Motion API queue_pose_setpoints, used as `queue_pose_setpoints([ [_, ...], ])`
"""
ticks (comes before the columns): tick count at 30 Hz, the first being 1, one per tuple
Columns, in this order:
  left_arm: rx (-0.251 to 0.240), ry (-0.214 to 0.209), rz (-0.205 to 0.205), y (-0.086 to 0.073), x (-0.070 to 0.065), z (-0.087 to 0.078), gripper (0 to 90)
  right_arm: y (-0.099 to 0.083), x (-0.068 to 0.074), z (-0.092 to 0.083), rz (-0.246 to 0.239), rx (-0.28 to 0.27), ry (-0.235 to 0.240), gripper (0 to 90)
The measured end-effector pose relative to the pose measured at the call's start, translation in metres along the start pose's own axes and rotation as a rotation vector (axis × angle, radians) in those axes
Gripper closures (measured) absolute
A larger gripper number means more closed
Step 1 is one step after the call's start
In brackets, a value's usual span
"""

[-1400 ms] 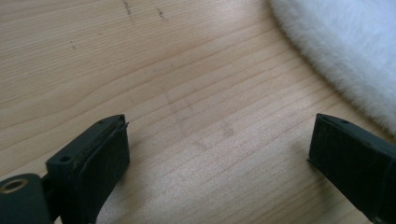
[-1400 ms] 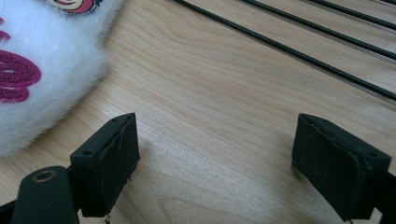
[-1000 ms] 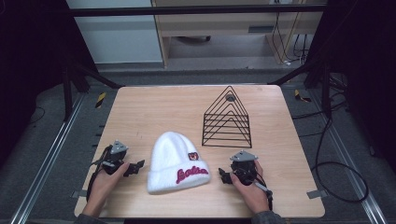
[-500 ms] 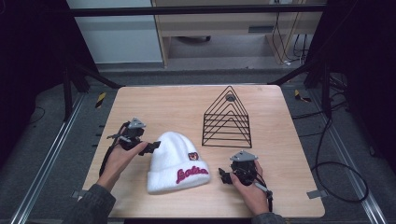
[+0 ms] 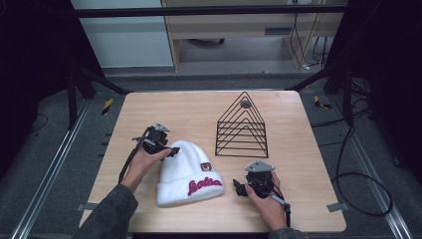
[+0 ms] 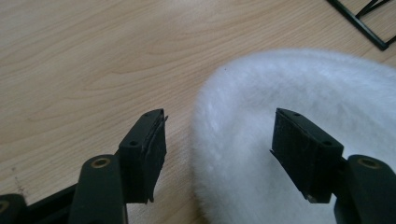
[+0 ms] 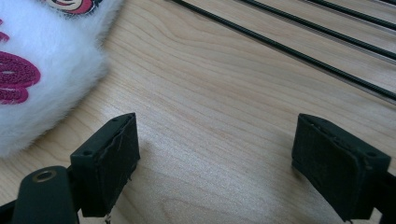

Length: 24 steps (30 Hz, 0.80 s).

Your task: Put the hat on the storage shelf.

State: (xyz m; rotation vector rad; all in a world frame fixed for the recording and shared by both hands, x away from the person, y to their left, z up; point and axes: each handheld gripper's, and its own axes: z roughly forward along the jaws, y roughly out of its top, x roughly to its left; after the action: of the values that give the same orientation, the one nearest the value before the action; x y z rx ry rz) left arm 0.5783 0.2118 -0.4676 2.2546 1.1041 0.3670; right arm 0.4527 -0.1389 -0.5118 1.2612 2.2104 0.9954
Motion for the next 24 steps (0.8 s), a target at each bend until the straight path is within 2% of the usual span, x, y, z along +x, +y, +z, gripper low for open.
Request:
queue_pose_setpoints([
  [6, 0.029, -0.013, 0.001, -0.001, -0.002, 0.008, 39.8, 0.000, 0.000, 0.000, 0.000, 0.001, 0.002, 15.1],
  [10, 0.037, -0.021, 0.007, -0.002, -0.004, 0.010, 46.2, 0.000, 0.000, 0.000, 0.000, 0.001, 0.001, 15.1],
  [12, 0.042, -0.030, 0.012, -0.001, -0.007, 0.010, 55.7, 0.000, 0.000, 0.000, -0.001, 0.000, 0.001, 15.1],
  [16, 0.049, -0.042, 0.019, -0.001, -0.010, 0.010, 67.3, 0.000, 0.000, 0.000, 0.000, 0.000, 0.001, 15.1],
  [17, 0.055, -0.054, 0.026, -0.001, -0.011, 0.010, 67.3, 0.000, 0.000, 0.000, -0.001, 0.000, 0.001, 15.1],
  [20, 0.052, -0.067, 0.020, -0.001, -0.012, 0.009, 80.0, 0.000, 0.000, 0.000, 0.000, 0.000, 0.001, 15.1],
  [24, 0.016, -0.054, 0.038, 0.000, -0.017, -0.002, 82.5, 0.000, 0.000, 0.000, 0.000, 0.000, 0.001, 15.1],
])
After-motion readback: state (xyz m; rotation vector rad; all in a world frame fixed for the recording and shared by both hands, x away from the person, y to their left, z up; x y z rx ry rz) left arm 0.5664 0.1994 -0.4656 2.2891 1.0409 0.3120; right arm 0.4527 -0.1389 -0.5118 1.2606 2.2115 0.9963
